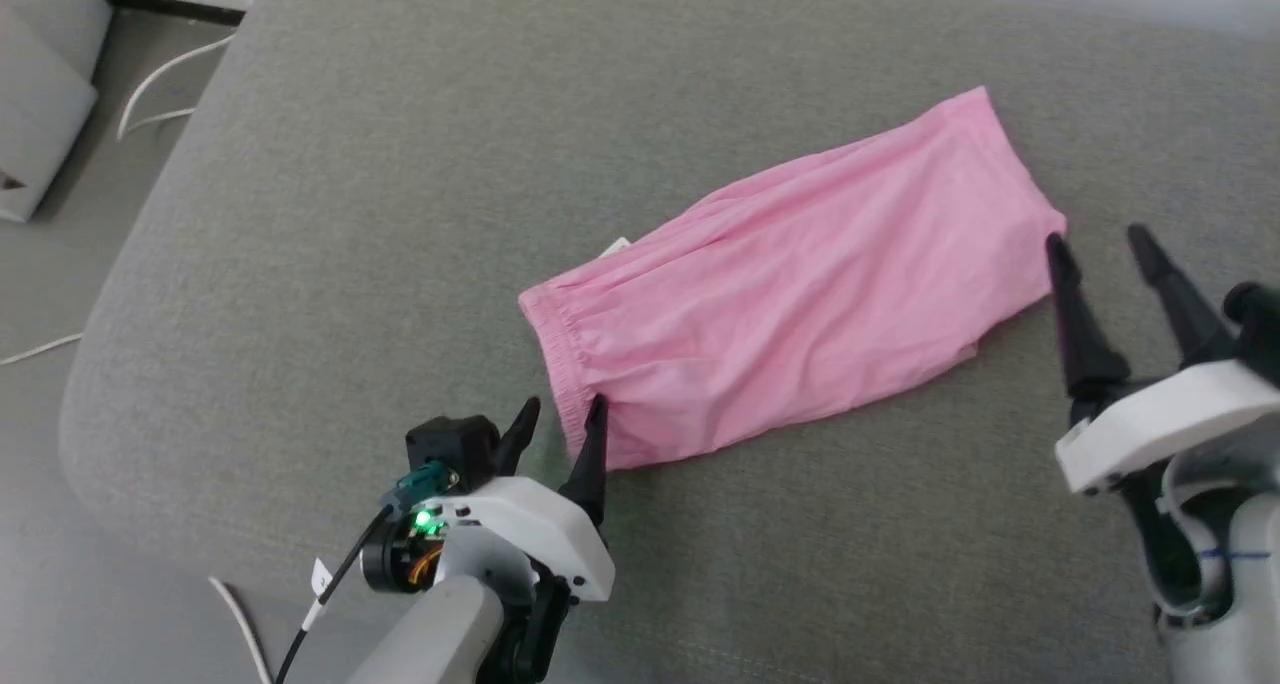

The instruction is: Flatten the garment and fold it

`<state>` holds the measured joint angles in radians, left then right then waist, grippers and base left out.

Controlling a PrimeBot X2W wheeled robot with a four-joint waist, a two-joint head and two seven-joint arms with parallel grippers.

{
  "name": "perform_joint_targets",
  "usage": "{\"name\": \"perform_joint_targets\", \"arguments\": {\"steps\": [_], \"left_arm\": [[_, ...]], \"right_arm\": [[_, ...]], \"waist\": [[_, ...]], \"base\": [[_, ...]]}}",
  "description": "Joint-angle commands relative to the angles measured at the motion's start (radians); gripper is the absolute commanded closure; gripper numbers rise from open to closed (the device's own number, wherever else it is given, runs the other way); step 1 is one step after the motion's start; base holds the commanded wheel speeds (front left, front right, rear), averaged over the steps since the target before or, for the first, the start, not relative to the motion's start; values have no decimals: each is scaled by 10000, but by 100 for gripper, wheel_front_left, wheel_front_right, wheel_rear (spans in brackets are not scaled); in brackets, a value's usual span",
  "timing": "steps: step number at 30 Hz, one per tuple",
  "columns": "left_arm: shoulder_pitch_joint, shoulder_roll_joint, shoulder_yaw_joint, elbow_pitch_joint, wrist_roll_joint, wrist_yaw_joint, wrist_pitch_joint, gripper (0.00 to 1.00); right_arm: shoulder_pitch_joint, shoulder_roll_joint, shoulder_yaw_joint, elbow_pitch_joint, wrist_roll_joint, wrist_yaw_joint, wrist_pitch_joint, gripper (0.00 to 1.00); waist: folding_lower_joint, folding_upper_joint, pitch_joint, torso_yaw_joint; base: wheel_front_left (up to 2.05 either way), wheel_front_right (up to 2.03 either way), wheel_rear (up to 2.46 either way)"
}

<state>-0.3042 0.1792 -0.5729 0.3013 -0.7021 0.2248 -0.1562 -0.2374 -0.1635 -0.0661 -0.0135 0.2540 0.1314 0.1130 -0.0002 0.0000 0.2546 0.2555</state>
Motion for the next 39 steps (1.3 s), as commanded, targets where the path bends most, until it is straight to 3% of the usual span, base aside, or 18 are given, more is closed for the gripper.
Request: {"name": "perform_joint_targets", "arguments": {"steps": [1, 6, 13, 14, 15, 16, 17, 28, 34, 39], "left_arm": [[99, 42, -26, 207, 47, 149, 132, 0], [49, -39, 40, 849, -12, 542, 406, 0], [13, -169, -283, 1400, -384, 432, 1636, 0], [-13, -180, -294, 1421, -419, 400, 1695, 5], [-38, -203, -290, 1426, -465, 354, 1719, 51], [-70, -225, -284, 1414, -495, 304, 1702, 89], [-102, -244, -287, 1396, -517, 233, 1670, 100], [-619, -459, -433, 1193, -499, -374, 1208, 100], [-857, -669, -584, 945, -462, -493, 1055, 100], [-1031, -777, -688, 867, -450, -563, 989, 100]], "right_arm": [[223, 202, -24, -161, -91, -7, -75, 0], [819, 728, -25, -495, -206, -7, -128, 0], [976, 938, -21, -470, -419, -7, -69, 0], [926, 945, -19, -447, -458, -7, -54, 0], [861, 950, -8, -420, -490, -7, -46, 0], [787, 944, 13, -382, -532, -7, -32, 0], [701, 945, 17, -337, -572, -7, -18, 0], [-1594, 881, -603, 1686, -1278, -7, 131, 0], [-3412, 704, -1347, 3782, -2051, -7, 999, 0], [-4521, 582, -1788, 5274, -2659, -7, 2328, 0]], "waist": [[2, 0, -79, -293], [2, 0, -17, -508], [2, 0, 85, -644], [2, 0, 106, -639], [2, 0, 125, -624], [2, 0, 146, -605], [2, 0, 173, -580], [2, 0, 715, -77], [2, 0, 1104, 401], [2, 0, 1350, 709]], "base": [[0, 0, 0], [0, 0, 0], [0, 0, 0], [0, 0, 0], [0, 0, 0], [0, 0, 0], [0, 0, 0], [0, 0, 0], [0, 0, 0], [0, 0, 0]]}}
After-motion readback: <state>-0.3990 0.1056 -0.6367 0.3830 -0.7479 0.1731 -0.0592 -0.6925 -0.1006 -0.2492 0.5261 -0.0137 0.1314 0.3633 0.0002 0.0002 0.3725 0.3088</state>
